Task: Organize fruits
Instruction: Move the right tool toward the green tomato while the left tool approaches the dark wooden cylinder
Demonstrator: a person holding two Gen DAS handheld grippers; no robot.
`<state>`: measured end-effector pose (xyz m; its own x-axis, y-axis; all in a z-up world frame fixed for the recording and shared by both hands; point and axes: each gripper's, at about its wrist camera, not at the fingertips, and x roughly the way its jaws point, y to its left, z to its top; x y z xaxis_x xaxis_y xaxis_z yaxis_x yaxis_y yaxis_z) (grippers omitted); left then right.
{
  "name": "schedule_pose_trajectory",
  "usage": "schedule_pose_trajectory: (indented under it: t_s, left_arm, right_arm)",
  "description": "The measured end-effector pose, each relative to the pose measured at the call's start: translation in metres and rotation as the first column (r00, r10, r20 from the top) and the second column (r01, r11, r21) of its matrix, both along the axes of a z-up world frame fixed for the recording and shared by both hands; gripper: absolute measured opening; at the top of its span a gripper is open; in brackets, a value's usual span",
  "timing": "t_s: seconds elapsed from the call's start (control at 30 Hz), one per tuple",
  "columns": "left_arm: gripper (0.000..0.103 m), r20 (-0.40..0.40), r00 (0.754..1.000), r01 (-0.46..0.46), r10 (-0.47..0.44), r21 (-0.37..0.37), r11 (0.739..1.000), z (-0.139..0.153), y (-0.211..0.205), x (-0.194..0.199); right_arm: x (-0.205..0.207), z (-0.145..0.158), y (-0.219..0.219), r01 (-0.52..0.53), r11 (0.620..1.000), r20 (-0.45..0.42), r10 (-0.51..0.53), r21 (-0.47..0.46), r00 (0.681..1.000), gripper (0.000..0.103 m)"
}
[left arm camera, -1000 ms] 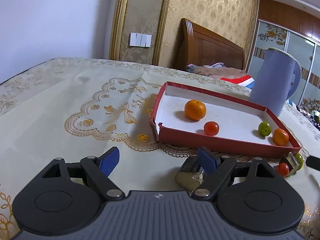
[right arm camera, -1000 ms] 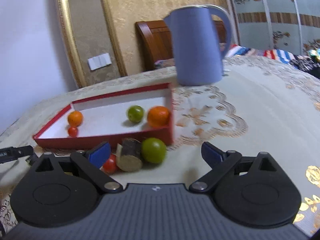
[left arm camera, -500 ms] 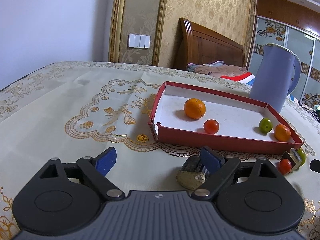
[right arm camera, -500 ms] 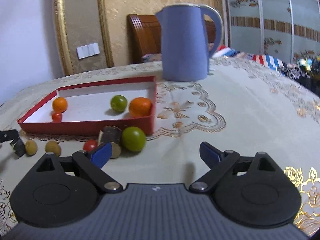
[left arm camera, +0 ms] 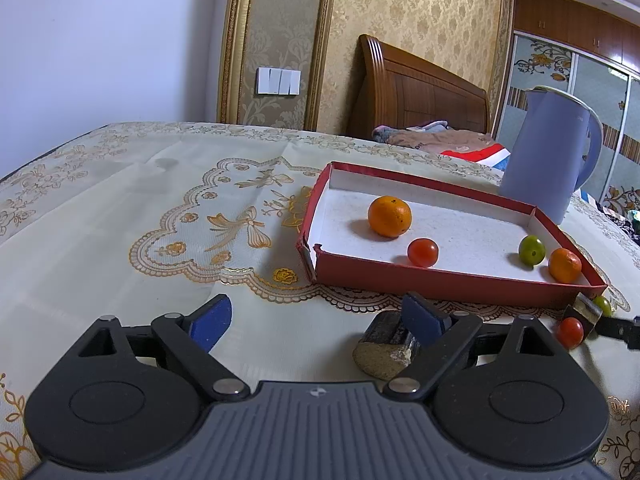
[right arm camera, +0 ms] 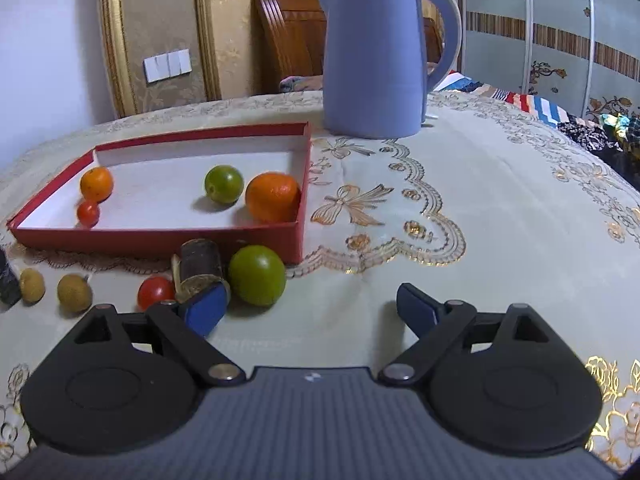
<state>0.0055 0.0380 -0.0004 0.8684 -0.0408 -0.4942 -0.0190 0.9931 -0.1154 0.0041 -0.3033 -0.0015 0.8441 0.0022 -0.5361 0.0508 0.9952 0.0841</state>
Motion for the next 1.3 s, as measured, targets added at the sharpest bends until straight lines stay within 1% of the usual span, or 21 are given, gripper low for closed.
schedule_pose_trajectory:
  t_s: [0.07, 0.17, 0.2, 0.23, 0.27, 0.3, 0.37, 0.47, 0.63, 0.73, 0.8, 0.9, 1.0, 1.07, 1.13, 1.2, 1.3]
  left_arm:
    - [0.093, 0.000, 1.000, 0.000, 0.000, 0.001, 1.000, 0.000, 0.000, 0.000]
    - [0.093, 0.000, 1.000, 0.000, 0.000, 0.000, 1.000, 0.000, 0.000, 0.000]
    - [0.093, 0.000, 1.000, 0.000, 0.000, 0.000, 1.000, 0.000, 0.000, 0.000]
    - [0.093, 0.000, 1.000, -0.001, 0.001, -0.001, 1.000, 0.000, 0.000, 0.000]
    - [0.093, -0.001, 1.000, 0.000, 0.000, 0.000, 1.000, 0.000, 0.000, 0.000]
    - [0.093, -0.001, 1.000, 0.000, 0.000, 0.001, 1.000, 0.000, -0.001, 0.000]
    - [0.093, 0.000, 1.000, -0.001, 0.001, 0.003, 1.000, 0.000, -0.001, 0.000]
    - [0.093, -0.001, 1.000, 0.000, 0.000, 0.000, 1.000, 0.000, -0.001, 0.000]
    - [0.093, 0.000, 1.000, 0.000, 0.000, 0.002, 1.000, 0.000, -0.001, 0.000]
    - [0.094, 0.000, 1.000, 0.000, 0.000, 0.002, 1.000, 0.000, -0.001, 0.000]
    - [0.094, 0.001, 1.000, -0.001, 0.001, 0.003, 1.000, 0.000, -0.001, 0.000]
    - [0.094, -0.002, 1.000, -0.001, 0.001, -0.003, 1.000, -0.001, -0.001, 0.000]
    - [0.095, -0.003, 1.000, -0.003, 0.003, -0.001, 1.000, -0.002, -0.001, 0.000]
    - [0.096, -0.006, 1.000, -0.006, 0.006, -0.003, 1.000, -0.002, 0.000, 0.001]
    - [0.097, -0.008, 1.000, -0.003, 0.003, -0.005, 1.000, -0.002, 0.000, 0.002]
    - [0.097, -0.006, 1.000, -0.004, 0.004, -0.001, 1.000, -0.002, 0.000, 0.001]
    - [0.097, -0.007, 1.000, -0.004, 0.004, -0.001, 1.000, -0.002, 0.000, 0.001]
  right_arm:
    - [0.004, 0.000, -0.001, 0.010, 1.000, -0.008, -0.010, -0.009, 1.000, 0.094]
    - [0.003, -0.002, -0.001, -0.018, 1.000, -0.019, 0.018, 0.009, 1.000, 0.094]
    - [0.000, -0.001, 0.001, -0.025, 1.000, -0.013, 0.025, -0.005, 1.000, 0.094]
    - [-0.002, -0.001, 0.002, -0.001, 0.999, -0.005, 0.000, -0.037, 1.000, 0.094]
    - [-0.002, -0.001, 0.003, 0.024, 0.998, -0.004, -0.025, -0.051, 1.000, 0.094]
    - [0.000, -0.002, 0.002, 0.024, 0.999, -0.012, -0.025, -0.047, 1.000, 0.094]
    - [0.005, -0.003, 0.000, -0.020, 1.000, -0.032, 0.019, -0.021, 0.999, 0.094]
    - [0.011, -0.002, 0.007, -0.022, 0.998, -0.031, 0.021, -0.054, 0.999, 0.094]
    - [0.021, -0.003, 0.014, -0.045, 0.996, -0.052, 0.042, -0.071, 0.998, 0.093]
    - [0.021, -0.004, 0.012, -0.047, 0.997, -0.051, 0.044, -0.060, 0.998, 0.089]
    - [0.020, -0.005, 0.008, -0.037, 0.998, -0.045, 0.035, -0.044, 0.998, 0.083]
    - [0.017, -0.005, 0.003, -0.033, 0.999, -0.038, 0.032, -0.014, 0.999, 0.080]
    - [0.012, -0.005, -0.003, -0.026, 1.000, -0.032, 0.026, 0.003, 0.999, 0.080]
    - [0.012, -0.005, -0.003, -0.030, 1.000, -0.035, 0.030, -0.002, 0.999, 0.080]
    - [0.011, -0.004, -0.005, -0.001, 1.000, -0.027, 0.000, -0.009, 1.000, 0.078]
    - [0.009, -0.004, -0.009, 0.032, 0.999, -0.022, -0.032, 0.005, 0.999, 0.081]
    - [0.012, -0.005, -0.009, 0.034, 0.999, -0.033, -0.034, 0.002, 0.999, 0.083]
